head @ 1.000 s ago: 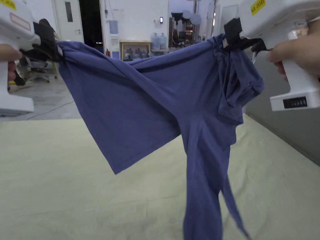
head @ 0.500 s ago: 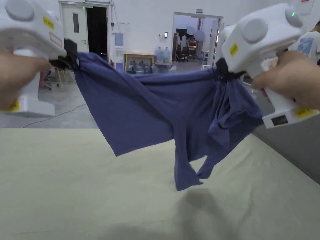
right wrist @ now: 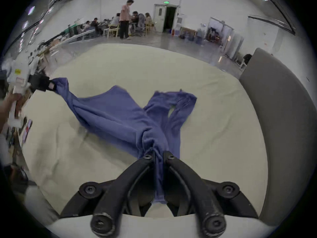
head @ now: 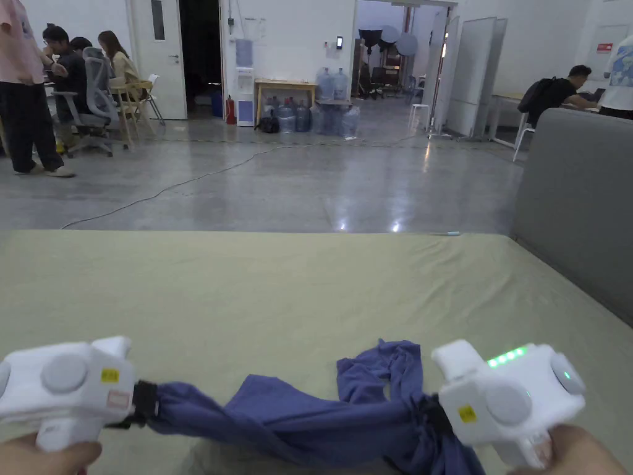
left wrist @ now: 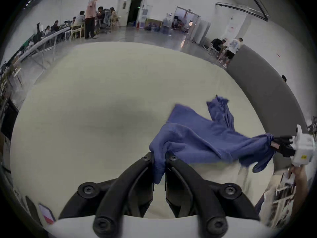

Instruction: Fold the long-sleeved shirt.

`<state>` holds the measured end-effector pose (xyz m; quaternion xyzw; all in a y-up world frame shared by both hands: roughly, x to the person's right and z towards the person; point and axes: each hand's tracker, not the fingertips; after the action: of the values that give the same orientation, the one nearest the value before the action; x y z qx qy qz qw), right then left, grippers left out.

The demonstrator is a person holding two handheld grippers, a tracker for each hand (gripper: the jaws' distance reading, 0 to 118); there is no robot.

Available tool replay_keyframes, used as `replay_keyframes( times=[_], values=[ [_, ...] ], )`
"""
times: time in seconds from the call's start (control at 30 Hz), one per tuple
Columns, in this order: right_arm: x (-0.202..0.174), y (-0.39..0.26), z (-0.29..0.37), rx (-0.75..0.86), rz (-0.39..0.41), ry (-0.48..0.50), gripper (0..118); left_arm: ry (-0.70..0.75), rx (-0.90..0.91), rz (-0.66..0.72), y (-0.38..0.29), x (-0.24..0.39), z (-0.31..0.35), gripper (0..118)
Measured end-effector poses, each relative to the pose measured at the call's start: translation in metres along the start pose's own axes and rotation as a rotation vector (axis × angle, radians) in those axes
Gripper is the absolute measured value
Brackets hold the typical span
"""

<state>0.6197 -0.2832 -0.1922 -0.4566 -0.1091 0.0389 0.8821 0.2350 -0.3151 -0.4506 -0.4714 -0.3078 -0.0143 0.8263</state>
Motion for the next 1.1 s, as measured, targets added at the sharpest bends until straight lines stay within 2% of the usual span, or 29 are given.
replay_keyframes(
  times=[0.03,0.1,0.2,0.27,0.4,0.6,0.63,0.67,0.73,0.77,0.83,0.87,0.93,1.0,1.03,1.1],
  values=[
    [-0.01,-0.019,0.011,0.015,0.065,-0.019,4,-0.005,0.025,-0.055,-0.021,0.0,0.012,5],
    [-0.03,-0.059,0.032,0.032,0.143,-0.023,4,-0.005,0.028,-0.134,-0.054,-0.008,0.028,5],
    [-0.059,-0.117,0.049,0.023,0.192,-0.052,4,-0.013,-0.035,-0.133,-0.106,-0.013,0.045,5],
    [-0.072,-0.146,0.052,0.004,0.178,-0.037,4,-0.061,-0.084,-0.066,-0.134,-0.019,0.049,5],
    [-0.092,-0.196,0.045,-0.085,0.11,0.025,4,-0.006,-0.123,-0.191,-0.189,-0.02,0.058,5],
    [-0.111,-0.227,0.007,-0.225,0.105,0.051,4,0.029,-0.246,-0.076,-0.243,-0.047,0.021,5],
    [-0.112,-0.228,0.0,-0.228,0.105,0.045,6,0.051,-0.262,-0.075,-0.249,-0.049,0.016,5],
    [-0.112,-0.229,-0.005,-0.222,0.102,0.032,12,0.011,-0.224,-0.067,-0.249,-0.05,0.017,5],
    [-0.105,-0.22,-0.005,-0.242,0.055,0.053,21,0.008,-0.213,-0.047,-0.242,-0.05,0.021,6],
    [-0.099,-0.214,-0.002,-0.26,0.032,0.06,37,0.009,-0.221,-0.031,-0.24,-0.048,0.026,20],
    [-0.086,-0.202,0.026,-0.251,-0.024,0.127,79,0.048,-0.177,-0.013,-0.231,-0.043,0.05,96],
    [-0.08,-0.198,0.049,-0.206,-0.027,0.112,92,0.046,-0.132,0.001,-0.228,-0.041,0.064,118],
    [-0.072,-0.193,0.096,-0.106,-0.029,0.077,92,-0.048,0.002,0.035,-0.229,-0.035,0.104,118],
    [-0.07,-0.201,0.132,-0.077,-0.058,0.108,92,-0.067,0.054,0.043,-0.237,-0.024,0.127,118],
    [-0.069,-0.207,0.145,-0.064,-0.074,0.119,92,-0.064,0.021,0.037,-0.244,-0.017,0.135,118],
    [-0.072,-0.222,0.158,-0.05,-0.159,0.132,92,-0.079,-0.072,0.022,-0.258,-0.006,0.137,118]
  ],
)
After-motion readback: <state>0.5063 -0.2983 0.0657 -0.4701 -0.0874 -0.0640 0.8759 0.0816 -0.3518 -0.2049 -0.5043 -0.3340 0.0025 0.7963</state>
